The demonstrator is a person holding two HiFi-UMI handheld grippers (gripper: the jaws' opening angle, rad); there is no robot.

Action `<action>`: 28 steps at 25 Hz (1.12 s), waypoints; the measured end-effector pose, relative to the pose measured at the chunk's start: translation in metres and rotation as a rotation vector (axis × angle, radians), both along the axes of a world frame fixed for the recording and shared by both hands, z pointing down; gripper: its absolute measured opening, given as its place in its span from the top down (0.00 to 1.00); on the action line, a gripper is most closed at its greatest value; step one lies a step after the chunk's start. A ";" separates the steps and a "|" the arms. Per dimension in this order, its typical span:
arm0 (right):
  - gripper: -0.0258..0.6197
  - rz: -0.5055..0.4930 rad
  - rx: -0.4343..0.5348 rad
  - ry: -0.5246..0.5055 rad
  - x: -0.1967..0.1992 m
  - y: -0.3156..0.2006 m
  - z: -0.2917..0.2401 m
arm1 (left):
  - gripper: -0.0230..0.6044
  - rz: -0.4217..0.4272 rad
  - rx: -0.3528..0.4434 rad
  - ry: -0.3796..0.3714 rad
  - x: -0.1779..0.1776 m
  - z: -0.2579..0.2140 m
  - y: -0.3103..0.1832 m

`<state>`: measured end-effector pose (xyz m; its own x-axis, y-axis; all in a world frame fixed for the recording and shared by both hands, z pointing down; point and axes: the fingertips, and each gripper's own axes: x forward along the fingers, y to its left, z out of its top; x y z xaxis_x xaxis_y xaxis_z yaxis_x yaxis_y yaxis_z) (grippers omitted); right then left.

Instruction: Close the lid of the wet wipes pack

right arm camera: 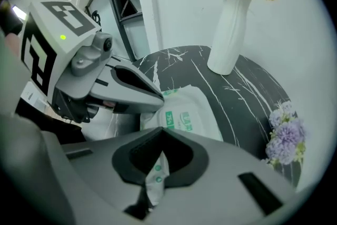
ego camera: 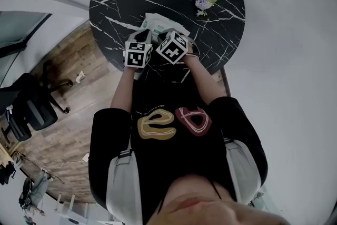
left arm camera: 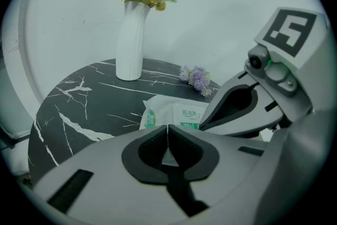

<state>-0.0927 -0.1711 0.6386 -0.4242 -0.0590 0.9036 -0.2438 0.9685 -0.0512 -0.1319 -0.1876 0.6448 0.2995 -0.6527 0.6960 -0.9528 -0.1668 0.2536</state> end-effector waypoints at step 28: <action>0.94 0.304 0.277 -0.533 0.061 0.012 -0.117 | 0.93 -0.217 0.333 0.085 0.035 -0.111 0.051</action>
<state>-0.0317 -0.1593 0.5217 -0.7359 -0.4453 0.5101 -0.5175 0.8557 0.0002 -0.0966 -0.1365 0.5335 0.1772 -0.8925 0.4147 -0.9530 -0.0504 0.2987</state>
